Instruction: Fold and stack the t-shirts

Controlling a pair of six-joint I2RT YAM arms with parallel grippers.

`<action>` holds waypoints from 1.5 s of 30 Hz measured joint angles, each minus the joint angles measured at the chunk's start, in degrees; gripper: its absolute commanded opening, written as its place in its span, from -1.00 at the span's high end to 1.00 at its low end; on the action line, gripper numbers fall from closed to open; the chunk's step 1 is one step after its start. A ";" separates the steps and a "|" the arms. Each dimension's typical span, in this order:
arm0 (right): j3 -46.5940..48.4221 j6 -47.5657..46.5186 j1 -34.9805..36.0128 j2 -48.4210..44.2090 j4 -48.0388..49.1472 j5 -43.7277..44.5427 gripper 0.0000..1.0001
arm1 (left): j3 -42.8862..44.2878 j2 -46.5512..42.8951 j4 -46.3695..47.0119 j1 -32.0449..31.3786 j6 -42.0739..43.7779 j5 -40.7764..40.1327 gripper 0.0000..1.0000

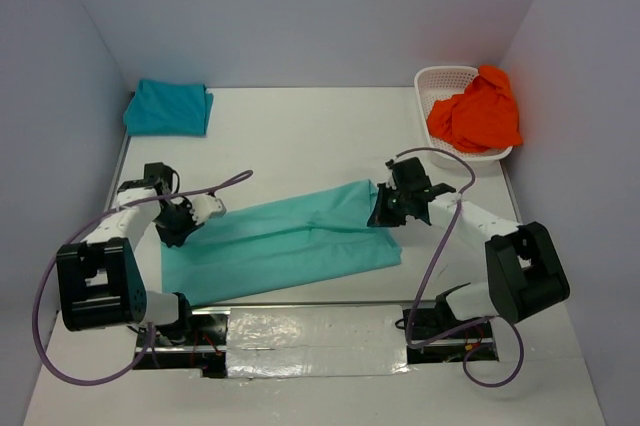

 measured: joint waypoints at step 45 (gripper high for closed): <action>13.86 -6.14 27.02 15.43 2.64 4.81 1.00 | 2.82 5.75 12.52 6.27 -23.41 -5.66 1.00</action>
